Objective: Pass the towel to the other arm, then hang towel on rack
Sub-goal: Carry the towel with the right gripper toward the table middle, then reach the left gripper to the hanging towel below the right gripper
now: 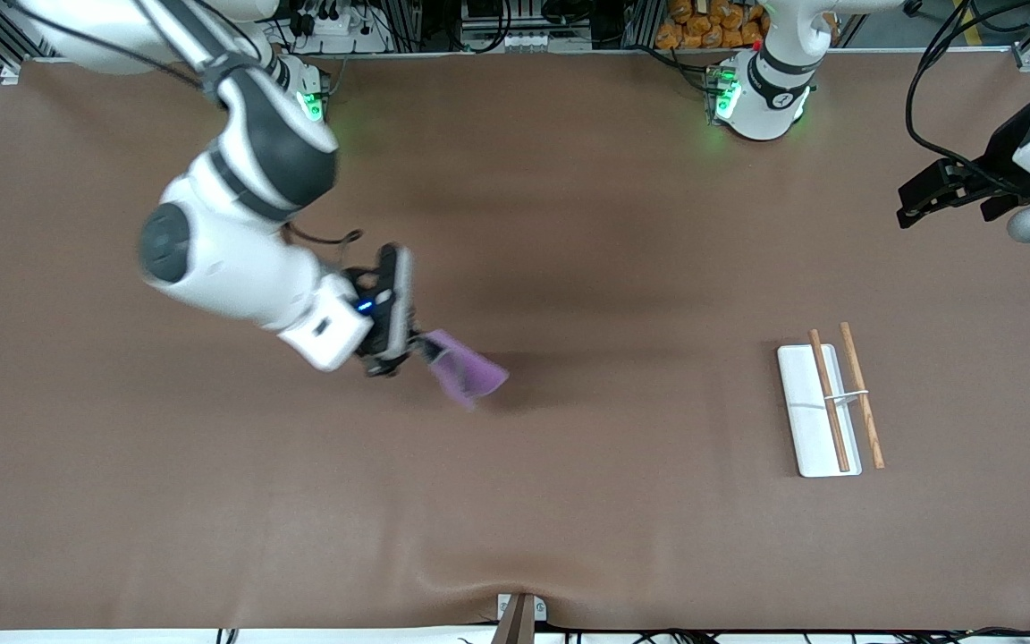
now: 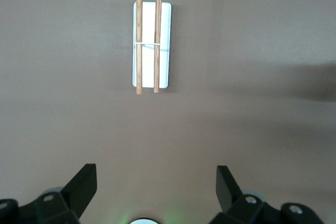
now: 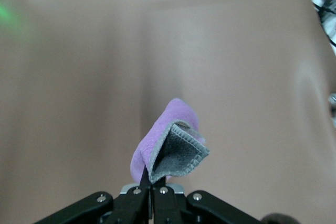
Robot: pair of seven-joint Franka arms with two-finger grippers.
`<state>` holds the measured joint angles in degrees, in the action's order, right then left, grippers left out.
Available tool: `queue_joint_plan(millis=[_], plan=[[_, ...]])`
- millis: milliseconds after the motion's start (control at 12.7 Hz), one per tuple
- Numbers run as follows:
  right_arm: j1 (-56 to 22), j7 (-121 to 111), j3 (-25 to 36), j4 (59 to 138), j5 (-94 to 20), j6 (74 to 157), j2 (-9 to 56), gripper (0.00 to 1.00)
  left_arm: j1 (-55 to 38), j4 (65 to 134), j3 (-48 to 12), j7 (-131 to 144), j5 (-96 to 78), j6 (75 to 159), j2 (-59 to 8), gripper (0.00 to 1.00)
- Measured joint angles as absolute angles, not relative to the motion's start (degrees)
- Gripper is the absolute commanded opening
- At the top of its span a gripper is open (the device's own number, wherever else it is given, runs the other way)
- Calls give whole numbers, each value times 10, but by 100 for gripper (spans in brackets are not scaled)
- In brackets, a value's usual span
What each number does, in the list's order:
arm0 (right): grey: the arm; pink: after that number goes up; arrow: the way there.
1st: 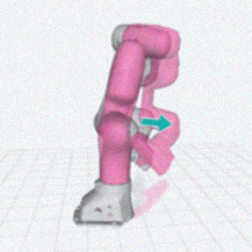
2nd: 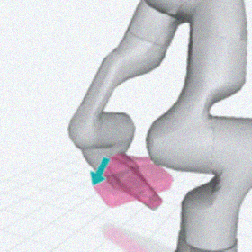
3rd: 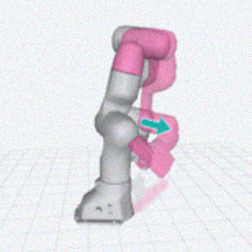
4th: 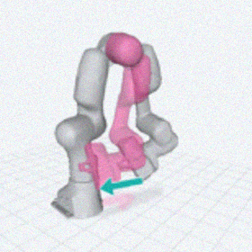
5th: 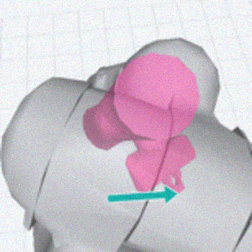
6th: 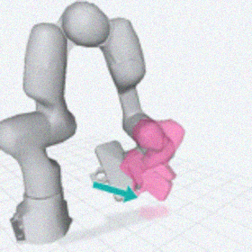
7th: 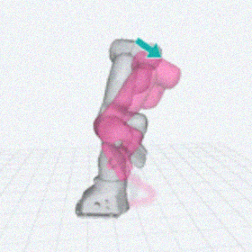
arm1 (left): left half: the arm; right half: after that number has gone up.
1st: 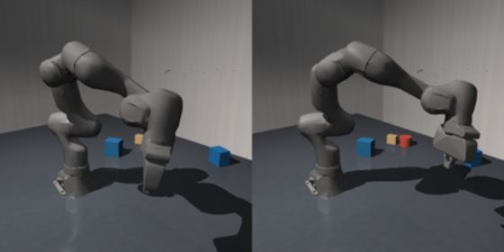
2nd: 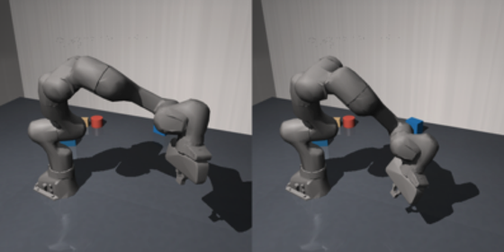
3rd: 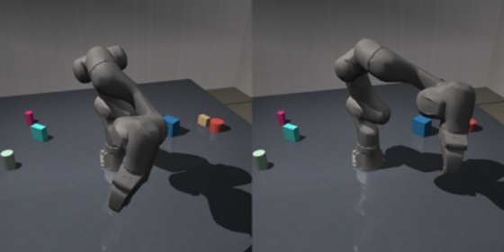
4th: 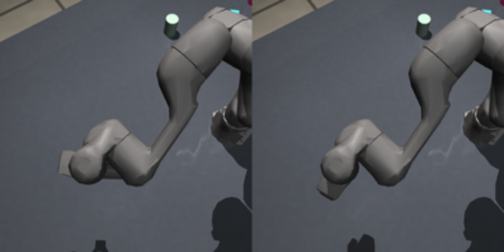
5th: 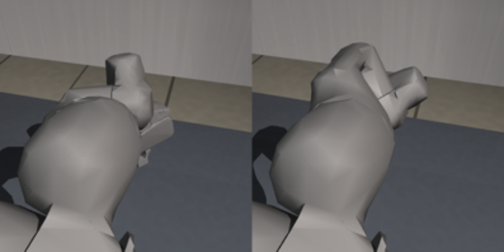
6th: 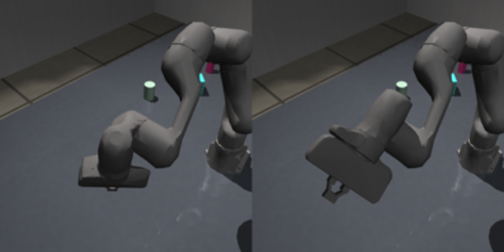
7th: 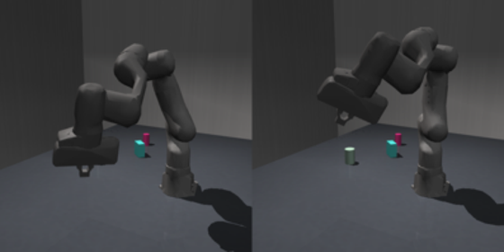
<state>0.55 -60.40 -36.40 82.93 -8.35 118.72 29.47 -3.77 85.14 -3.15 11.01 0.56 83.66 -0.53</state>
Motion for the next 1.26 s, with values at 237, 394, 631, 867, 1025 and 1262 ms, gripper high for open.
queue_joint_plan(millis=[237,394,631,867,1025,1262], plan=[[-39,-553,-383,829,-84,1211,295,0,-45,852,-33,110,5,844,-17,100],[-64,-533,-386,829,-84,1231,295,0,-52,852,-37,111,0,859,-30,100],[-90,-529,-387,829,-100,1262,295,0,-63,853,-40,113,-20,898,-65,100],[-114,-524,-387,830,-102,1285,295,0,-97,854,-43,171,-22,941,-109,100],[-118,-516,-387,830,-102,1288,295,0,-126,854,-44,246,-38,965,-130,100],[-113,-497,-382,830,-102,1288,295,0,-161,853,-45,384,-63,996,-151,100]])
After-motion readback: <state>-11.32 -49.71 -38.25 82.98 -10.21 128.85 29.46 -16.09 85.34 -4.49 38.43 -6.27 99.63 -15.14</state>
